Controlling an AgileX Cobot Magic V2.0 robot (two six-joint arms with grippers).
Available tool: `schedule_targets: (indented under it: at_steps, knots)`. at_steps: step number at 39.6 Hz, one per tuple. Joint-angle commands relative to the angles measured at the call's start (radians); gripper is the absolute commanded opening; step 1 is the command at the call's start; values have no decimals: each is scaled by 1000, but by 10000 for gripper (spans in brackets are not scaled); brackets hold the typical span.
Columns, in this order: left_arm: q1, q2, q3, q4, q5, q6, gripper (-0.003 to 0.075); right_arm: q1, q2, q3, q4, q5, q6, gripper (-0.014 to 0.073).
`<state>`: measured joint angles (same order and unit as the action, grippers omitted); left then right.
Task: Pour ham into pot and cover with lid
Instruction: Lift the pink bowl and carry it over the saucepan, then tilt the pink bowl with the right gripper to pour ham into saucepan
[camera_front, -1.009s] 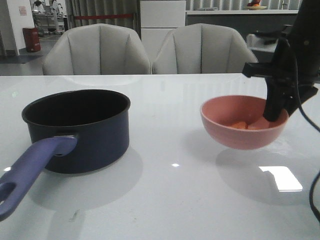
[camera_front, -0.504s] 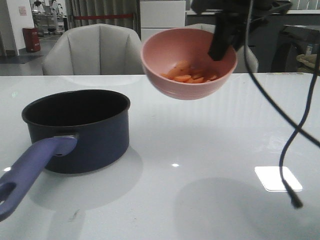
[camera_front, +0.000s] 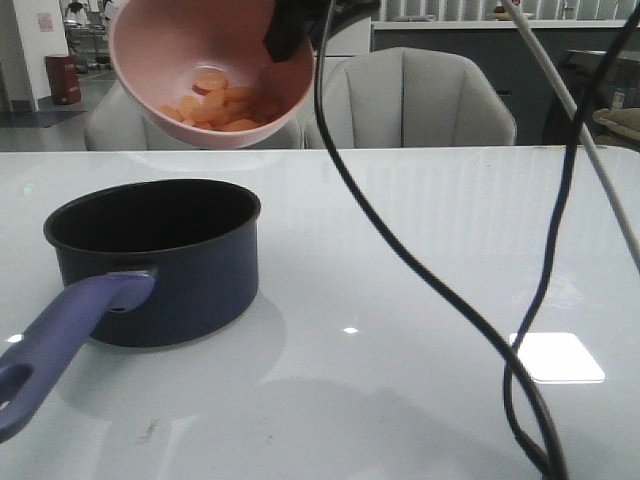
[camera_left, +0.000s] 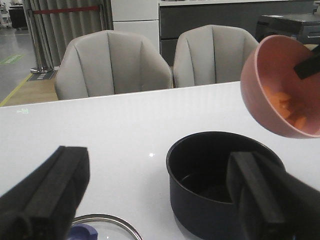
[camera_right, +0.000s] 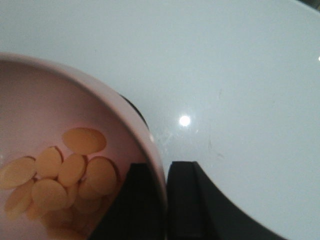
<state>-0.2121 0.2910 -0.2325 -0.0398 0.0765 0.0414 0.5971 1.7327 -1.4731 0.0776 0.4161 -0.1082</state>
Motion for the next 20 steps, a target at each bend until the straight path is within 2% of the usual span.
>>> schedule_targets:
  at_steps: [1, 20]
  knots:
    - [-8, 4, -29, -3, -77, -1, 606, 12, -20, -36, -22, -180, -10, 143]
    - [-8, 4, -29, -3, -77, -1, 606, 52, 102, -30, -211, -562, -10, 143]
